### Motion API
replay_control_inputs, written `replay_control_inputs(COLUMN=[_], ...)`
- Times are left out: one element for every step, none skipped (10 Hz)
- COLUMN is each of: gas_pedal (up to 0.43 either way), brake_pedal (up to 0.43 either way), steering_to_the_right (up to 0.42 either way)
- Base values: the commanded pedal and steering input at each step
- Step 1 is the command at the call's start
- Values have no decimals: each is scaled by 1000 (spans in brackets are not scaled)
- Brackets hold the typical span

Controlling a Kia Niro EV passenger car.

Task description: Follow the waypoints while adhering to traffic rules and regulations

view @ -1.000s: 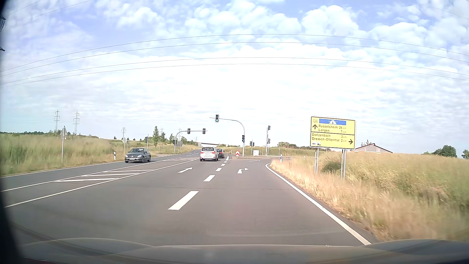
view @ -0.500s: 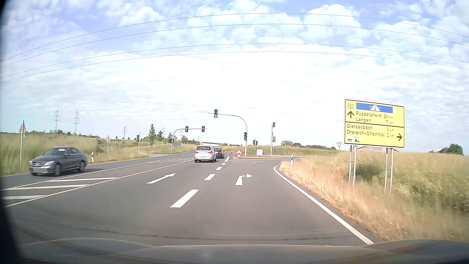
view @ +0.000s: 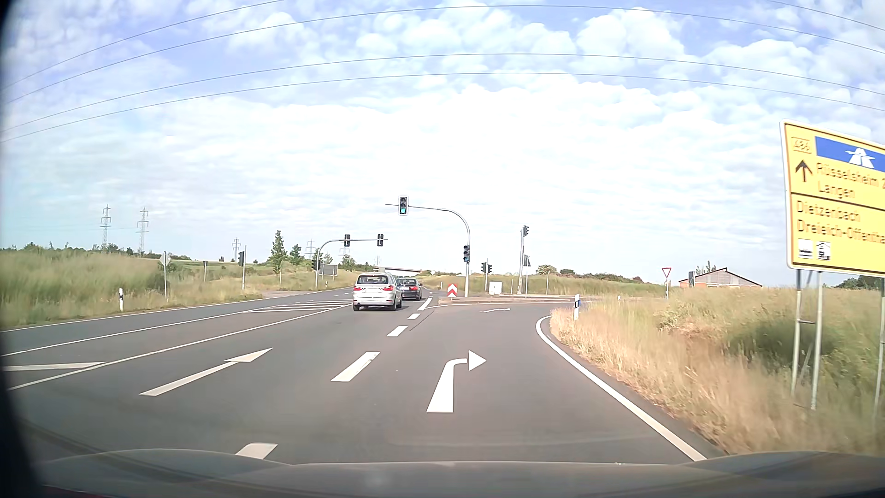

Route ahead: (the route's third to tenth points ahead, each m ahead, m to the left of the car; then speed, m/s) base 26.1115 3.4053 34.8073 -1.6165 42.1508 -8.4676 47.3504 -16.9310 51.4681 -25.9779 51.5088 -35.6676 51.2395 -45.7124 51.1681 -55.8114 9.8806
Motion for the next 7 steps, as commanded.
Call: replay_control_inputs(gas_pedal=[0,0,0,0,0,0,0], brake_pedal=[30,30,30,30,30,30,30], steering_to_the_right=[2,4,4,5,6,7,7])
